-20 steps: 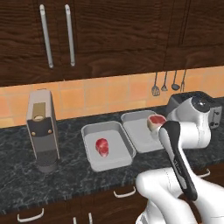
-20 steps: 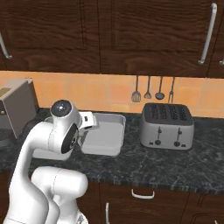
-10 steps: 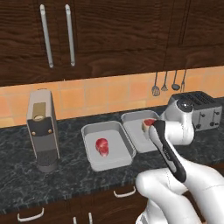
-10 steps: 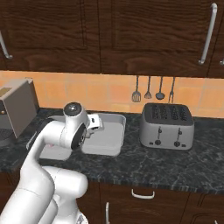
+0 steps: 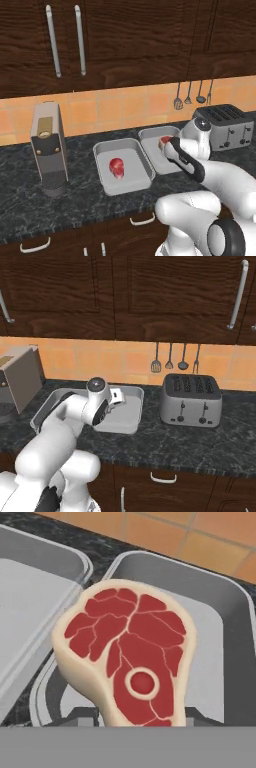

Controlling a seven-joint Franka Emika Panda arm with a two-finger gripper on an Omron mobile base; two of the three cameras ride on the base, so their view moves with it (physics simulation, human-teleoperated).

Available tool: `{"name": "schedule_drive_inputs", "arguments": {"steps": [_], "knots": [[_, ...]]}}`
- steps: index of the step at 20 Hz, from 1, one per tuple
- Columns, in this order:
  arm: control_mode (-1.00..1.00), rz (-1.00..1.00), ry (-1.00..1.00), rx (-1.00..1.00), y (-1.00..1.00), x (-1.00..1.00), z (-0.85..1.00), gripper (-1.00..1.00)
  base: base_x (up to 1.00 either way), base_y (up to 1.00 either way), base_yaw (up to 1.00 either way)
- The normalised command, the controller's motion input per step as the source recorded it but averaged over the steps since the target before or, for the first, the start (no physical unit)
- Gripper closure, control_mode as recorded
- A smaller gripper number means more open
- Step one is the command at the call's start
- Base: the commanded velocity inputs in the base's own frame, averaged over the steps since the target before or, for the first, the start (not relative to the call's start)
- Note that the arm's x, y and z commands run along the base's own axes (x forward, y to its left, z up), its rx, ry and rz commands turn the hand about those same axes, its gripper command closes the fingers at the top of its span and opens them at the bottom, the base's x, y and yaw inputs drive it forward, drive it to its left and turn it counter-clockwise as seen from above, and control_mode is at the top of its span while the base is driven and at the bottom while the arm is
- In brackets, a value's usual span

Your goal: Place one avocado and one steak in each tupperware on the nearby counter, to pack two identical lunches.

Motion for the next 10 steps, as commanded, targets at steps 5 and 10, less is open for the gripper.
{"name": "schedule_drive_inputs", "arguments": {"steps": [5, 10], "knots": [[-1.0, 0.01, 0.03, 0.0, 0.0, 0.54, -0.26, 1.0, 0.0, 0.0, 0.0], [-1.0, 0.02, 0.0, 0.0, 0.0, 0.51, -0.38, 1.0, 0.0, 0.0, 0.0]]}}
